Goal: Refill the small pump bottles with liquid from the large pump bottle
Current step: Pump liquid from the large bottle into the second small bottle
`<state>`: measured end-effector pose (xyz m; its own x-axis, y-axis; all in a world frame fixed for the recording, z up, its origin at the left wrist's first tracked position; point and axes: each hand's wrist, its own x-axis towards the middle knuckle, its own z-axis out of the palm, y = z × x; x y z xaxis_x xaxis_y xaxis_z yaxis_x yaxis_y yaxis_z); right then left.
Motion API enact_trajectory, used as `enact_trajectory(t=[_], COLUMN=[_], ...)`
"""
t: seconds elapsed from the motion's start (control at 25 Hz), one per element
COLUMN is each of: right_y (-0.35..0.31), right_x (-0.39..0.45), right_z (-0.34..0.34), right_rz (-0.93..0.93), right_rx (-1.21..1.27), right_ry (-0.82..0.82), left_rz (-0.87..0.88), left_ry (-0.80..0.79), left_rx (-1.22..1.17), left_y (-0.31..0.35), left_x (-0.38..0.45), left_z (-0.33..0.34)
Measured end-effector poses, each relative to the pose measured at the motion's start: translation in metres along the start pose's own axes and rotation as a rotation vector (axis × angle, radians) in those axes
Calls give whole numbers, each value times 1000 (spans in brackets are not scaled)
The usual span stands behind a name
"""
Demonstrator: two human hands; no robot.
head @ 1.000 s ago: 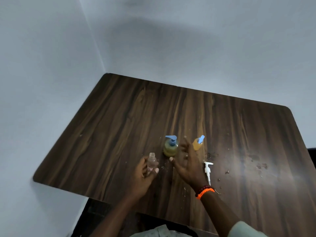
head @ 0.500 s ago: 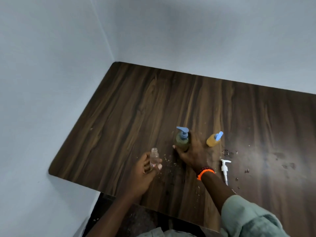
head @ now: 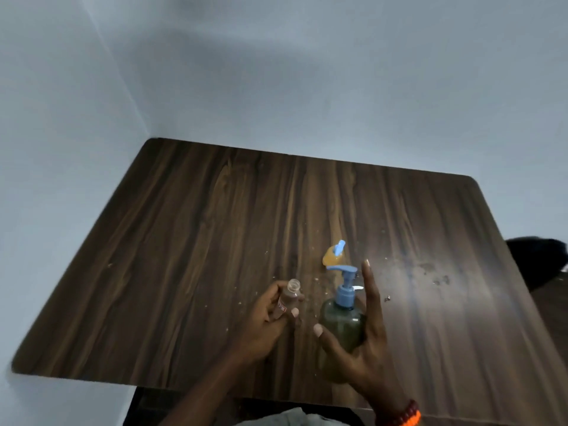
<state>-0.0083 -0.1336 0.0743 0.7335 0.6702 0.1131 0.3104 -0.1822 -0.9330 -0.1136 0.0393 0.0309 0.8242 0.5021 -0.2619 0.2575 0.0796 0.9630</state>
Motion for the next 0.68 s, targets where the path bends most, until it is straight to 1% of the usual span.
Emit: enact_trajectory(t=[0.16, 0.2, 0.28, 0.32, 0.56, 0.68], right_y=[-15, -18, -19, -17, -12, -12], right_x=[-17, -17, -12, -11, -9, -8], right_z=[-19, -22, -27, -28, -29, -31], right_rz=[-35, -19, -59, -80, -45, -57], right_rx=[-109, -103, -103, -134, -143, -161], right_ry=[-57, -42, 40, 34, -115, -145], left_rz=[62, 56, 72, 85, 122, 130], left_ry=[-112, -118, -123, -131, -124, -120], left_rx=[5, -6, -26, -38, -79, -56], left_y=[7, 10, 17, 20, 22, 23], left_x=[6, 5, 4, 4, 0, -1], left_z=[13, 17, 20, 22, 28, 26])
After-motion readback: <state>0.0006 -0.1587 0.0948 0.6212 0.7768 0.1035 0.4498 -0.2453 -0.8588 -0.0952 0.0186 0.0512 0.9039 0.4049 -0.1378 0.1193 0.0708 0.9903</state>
